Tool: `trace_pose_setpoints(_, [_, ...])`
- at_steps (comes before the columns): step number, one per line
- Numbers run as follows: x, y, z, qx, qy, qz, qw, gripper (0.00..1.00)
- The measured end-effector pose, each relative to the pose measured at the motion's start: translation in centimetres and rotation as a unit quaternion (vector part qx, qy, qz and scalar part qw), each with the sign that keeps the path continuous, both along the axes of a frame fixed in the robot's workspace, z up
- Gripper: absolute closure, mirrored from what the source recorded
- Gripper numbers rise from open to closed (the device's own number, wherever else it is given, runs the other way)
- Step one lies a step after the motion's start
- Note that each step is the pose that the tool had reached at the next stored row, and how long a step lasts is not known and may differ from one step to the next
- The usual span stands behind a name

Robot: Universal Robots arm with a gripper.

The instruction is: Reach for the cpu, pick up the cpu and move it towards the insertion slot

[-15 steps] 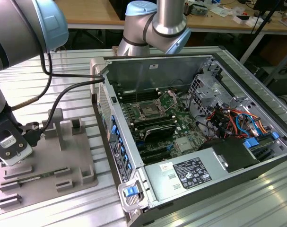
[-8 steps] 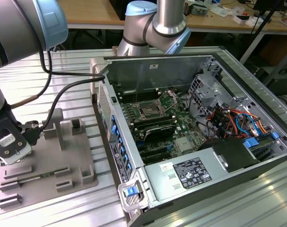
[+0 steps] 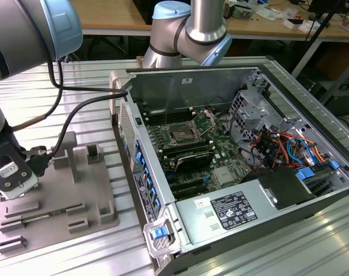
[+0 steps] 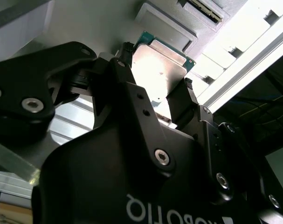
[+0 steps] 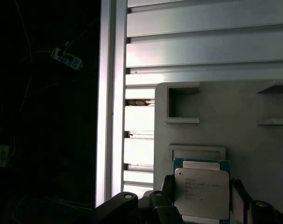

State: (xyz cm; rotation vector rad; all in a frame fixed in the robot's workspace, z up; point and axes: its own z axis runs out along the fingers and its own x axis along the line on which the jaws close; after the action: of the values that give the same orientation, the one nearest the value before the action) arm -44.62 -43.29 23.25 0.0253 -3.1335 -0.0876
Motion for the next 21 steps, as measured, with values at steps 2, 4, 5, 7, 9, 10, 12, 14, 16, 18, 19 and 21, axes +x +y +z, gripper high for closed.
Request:
trace_pose_setpoints(2, [0.00, 0.00, 0.06, 0.0000, 0.0001, 0.000, 1.00000, 0.45])
trace_pose_setpoints(4, [0.00, 0.00, 0.15, 0.0000, 0.0001, 0.000, 1.00000, 0.45])
trace_pose_setpoints(5, [0.00, 0.00, 0.18, 0.0001, 0.0001, 0.000, 1.00000, 0.45])
trace_pose_setpoints(7, [0.00, 0.00, 0.30, 0.0000, 0.0001, 0.000, 1.00000, 0.45])
trace_pose_setpoints(9, [0.00, 0.00, 0.58, 0.0001, 0.0001, 0.000, 1.00000, 0.45])
trace_pose_setpoints(10, [0.00, 0.00, 0.70, 0.0001, 0.0001, 0.000, 1.00000, 0.45])
trace_pose_setpoints(12, [0.00, 0.00, 0.79, 0.0001, 0.0000, 0.000, 1.00000, 0.45])
trace_pose_setpoints(14, [0.00, 0.00, 0.91, 0.0001, 0.0001, 0.000, 1.00000, 0.45])
trace_pose_setpoints(16, [0.00, 0.00, 0.99, 0.0001, 0.0000, 0.000, 1.00000, 0.45])
trace_pose_setpoints(18, [0.00, 0.00, 1.07, 0.0001, 0.0001, 0.000, 1.00000, 0.45])
trace_pose_setpoints(19, [0.00, 0.00, 1.10, 0.0001, 0.0001, 0.000, 1.00000, 0.45])
trace_pose_setpoints(21, [0.00, 0.00, 1.19, 0.0001, 0.0001, 0.000, 1.00000, 0.45])
